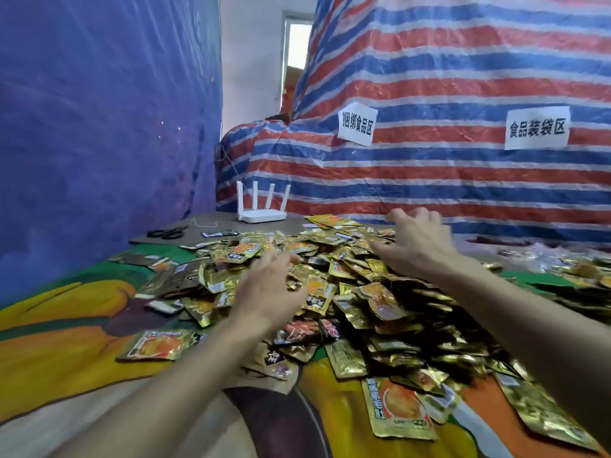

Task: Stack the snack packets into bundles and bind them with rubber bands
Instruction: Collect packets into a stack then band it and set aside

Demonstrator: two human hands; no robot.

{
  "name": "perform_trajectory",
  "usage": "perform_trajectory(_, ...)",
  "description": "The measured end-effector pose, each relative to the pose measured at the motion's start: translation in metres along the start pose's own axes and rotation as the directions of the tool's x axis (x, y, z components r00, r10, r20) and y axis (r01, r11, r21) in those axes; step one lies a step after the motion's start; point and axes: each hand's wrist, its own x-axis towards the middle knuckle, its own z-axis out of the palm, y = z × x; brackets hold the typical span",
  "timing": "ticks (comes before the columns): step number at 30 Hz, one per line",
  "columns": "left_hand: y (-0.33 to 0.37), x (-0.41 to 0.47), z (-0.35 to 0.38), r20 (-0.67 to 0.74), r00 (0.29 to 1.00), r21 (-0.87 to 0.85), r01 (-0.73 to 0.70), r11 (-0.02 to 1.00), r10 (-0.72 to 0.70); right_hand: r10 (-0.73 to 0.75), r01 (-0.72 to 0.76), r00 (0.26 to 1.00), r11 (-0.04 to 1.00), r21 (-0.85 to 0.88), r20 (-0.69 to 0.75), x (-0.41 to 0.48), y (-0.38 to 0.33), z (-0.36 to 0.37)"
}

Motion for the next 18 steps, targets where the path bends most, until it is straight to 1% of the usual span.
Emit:
perform_trajectory(3, -0.032, 0.017, -0.018, 0.074, 0.991, 0.271, 0.091, 0.958, -0.115, -0.12, 0.116, 0.986, 0.992, 0.047, 0.112, 0.0, -0.042, 0.02)
perform_trajectory(6, -0.067, 0.027, -0.024, 0.195, 0.954, 0.434, 0.126, 0.892, -0.23, -0.146, 0.143, 0.963, 0.989, 0.028, 0.226, 0.008, -0.066, 0.048)
perform_trajectory(8, -0.083, 0.031, -0.022, 0.282, 0.915, 0.496, 0.118, 0.86, -0.288, -0.125, 0.137, 0.941, 0.99, -0.016, 0.313, 0.017, -0.075, 0.067)
perform_trajectory(10, -0.092, 0.034, -0.019, 0.357, 0.863, 0.512, 0.137, 0.848, -0.356, -0.086, 0.115, 0.918, 0.992, -0.054, 0.387, 0.028, -0.079, 0.086)
perform_trajectory(11, -0.095, 0.036, -0.017, 0.385, 0.842, 0.51, 0.147, 0.848, -0.378, -0.063, 0.095, 0.895, 0.994, -0.05, 0.442, 0.033, -0.08, 0.093)
perform_trajectory(12, -0.096, 0.038, -0.014, 0.401, 0.832, 0.504, 0.15, 0.85, -0.384, -0.051, 0.069, 0.855, 0.998, -0.016, 0.516, 0.037, -0.081, 0.099)
perform_trajectory(14, -0.097, 0.042, -0.008, 0.38, 0.856, 0.504, 0.127, 0.854, -0.351, -0.098, 0.043, 0.758, 0.994, 0.101, 0.645, 0.042, -0.084, 0.104)
perform_trajectory(15, -0.096, 0.044, -0.005, 0.349, 0.883, 0.512, 0.103, 0.853, -0.315, -0.144, 0.053, 0.728, 0.986, 0.155, 0.67, 0.043, -0.088, 0.105)
perform_trajectory(17, -0.094, 0.046, 0.0, 0.276, 0.934, 0.536, 0.046, 0.843, -0.226, -0.206, 0.076, 0.697, 0.973, 0.216, 0.687, 0.042, -0.097, 0.106)
perform_trajectory(18, -0.094, 0.046, 0.002, 0.239, 0.954, 0.549, 0.021, 0.836, -0.181, -0.21, 0.083, 0.694, 0.973, 0.214, 0.689, 0.041, -0.102, 0.107)
